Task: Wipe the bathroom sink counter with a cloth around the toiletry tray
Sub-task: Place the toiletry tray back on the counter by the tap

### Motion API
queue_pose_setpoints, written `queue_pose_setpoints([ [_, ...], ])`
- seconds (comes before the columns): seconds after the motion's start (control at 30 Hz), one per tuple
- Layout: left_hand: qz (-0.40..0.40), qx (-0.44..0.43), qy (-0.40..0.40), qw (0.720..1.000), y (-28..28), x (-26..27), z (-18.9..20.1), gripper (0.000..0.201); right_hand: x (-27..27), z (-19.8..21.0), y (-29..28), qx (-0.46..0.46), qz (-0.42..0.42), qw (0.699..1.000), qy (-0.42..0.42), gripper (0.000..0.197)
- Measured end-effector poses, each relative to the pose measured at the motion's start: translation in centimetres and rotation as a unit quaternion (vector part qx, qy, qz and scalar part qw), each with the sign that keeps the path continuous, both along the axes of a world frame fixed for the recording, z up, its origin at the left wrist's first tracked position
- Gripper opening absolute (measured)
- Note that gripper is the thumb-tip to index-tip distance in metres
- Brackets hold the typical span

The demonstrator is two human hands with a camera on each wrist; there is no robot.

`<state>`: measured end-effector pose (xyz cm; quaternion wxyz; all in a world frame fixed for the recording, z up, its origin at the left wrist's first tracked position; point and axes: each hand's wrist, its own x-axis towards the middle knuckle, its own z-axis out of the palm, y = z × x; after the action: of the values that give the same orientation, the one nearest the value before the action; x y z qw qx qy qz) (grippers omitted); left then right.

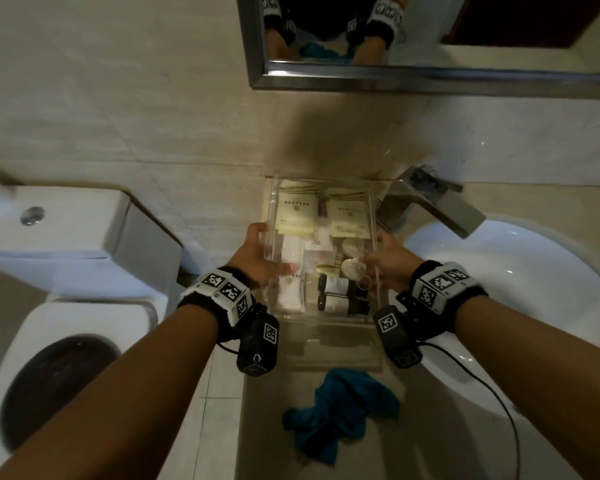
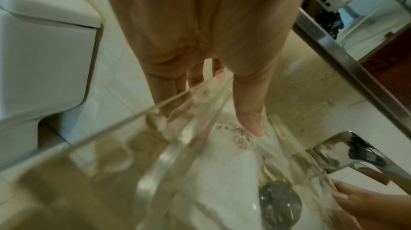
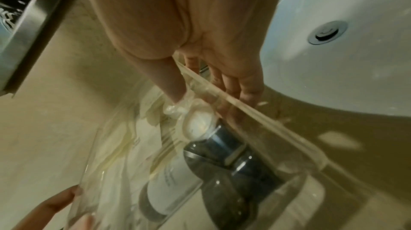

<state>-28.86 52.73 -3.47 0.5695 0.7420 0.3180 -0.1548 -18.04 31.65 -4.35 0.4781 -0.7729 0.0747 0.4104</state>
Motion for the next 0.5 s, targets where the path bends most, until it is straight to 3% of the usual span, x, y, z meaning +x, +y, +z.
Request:
queue_pose_setpoints([
  [0.5, -0.079, 0.019, -0.037, 0.996, -1.2, -7.9, 4.7, 0.082, -8.9, 4.3, -3.9, 0.033, -0.042, 0.998, 0.028, 0.058],
])
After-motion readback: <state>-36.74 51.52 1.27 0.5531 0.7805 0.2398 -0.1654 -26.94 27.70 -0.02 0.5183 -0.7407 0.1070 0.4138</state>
